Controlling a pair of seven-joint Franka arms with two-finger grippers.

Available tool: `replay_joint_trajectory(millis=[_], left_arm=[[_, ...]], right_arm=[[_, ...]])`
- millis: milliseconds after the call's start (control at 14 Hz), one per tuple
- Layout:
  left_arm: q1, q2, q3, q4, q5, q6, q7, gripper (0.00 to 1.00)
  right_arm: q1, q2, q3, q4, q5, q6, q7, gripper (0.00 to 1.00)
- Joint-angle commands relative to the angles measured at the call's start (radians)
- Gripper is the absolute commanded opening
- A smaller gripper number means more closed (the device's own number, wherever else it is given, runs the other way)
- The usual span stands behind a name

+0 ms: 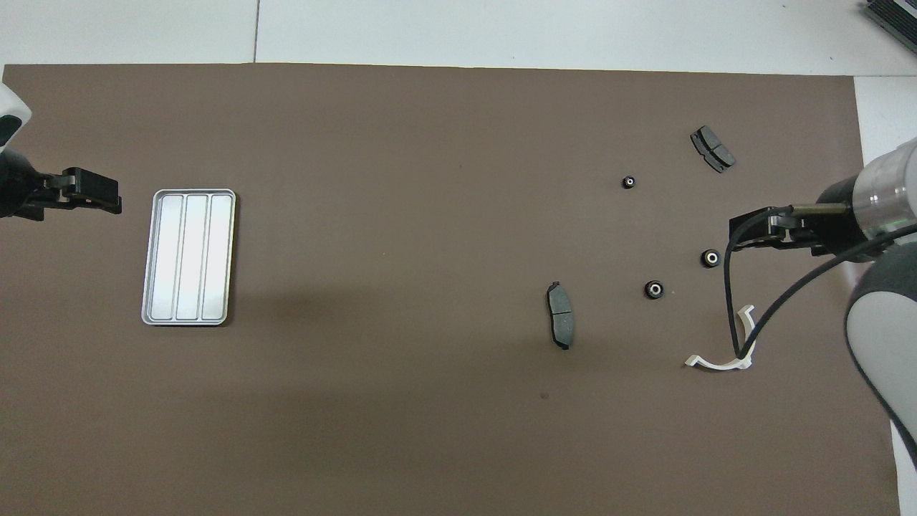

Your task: Pick bearing gear from pile to tray

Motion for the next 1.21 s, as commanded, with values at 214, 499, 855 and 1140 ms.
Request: replay_joint_trajectory(millis=[214,499,855,1140], left_arm=[[0.002,-0.006,0.0,-0.014,0.012,0.018,0.011,1.0],[0.003,-0.006,0.0,-0.016,0.012,0.018,0.014,1.0],[0.003,-0.006,0.0,-0.016,0.012,0.018,0.014,1.0],[0.003,-0.006,0.0,-0.016,0.012,0.018,0.012,1.0]], right_arm=[[-0.008,-0.019,0.007,-0.015,0.018,-0.009,0.0,1.0],[-0.015,-0.022,0.005,-0.036,0.018,0.012,-0.004,1.0],[-0.046,-0.014,-0.002,-0.093,0.052,0.118,-0.065,1.0],[-0.063,0.013,-0.002,-0.223,0.052,0.275,-0.089,1.0]])
